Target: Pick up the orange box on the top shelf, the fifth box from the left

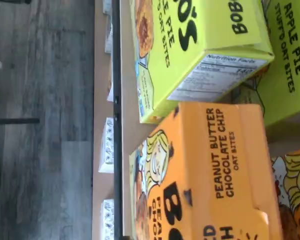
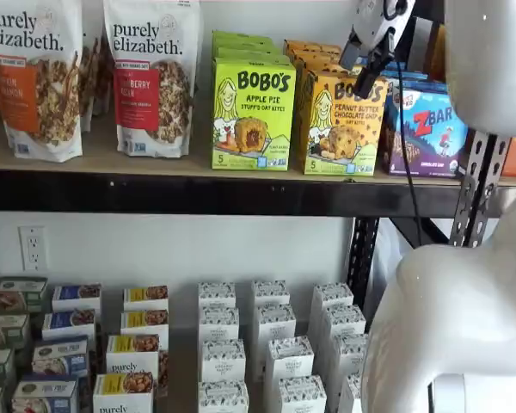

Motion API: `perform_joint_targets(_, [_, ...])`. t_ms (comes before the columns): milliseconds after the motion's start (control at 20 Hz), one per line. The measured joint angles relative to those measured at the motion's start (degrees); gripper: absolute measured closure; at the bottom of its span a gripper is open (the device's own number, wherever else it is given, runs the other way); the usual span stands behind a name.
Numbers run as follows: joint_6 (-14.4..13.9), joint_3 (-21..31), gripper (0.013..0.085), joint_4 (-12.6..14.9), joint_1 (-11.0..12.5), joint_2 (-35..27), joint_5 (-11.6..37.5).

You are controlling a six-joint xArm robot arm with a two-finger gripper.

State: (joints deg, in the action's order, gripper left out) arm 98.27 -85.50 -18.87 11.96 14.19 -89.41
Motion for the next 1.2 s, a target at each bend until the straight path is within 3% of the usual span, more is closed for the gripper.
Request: perform_joint_targets(1200, [-1.34,-1.49,0.013,7.51,-3.02,-3.07,-3.72])
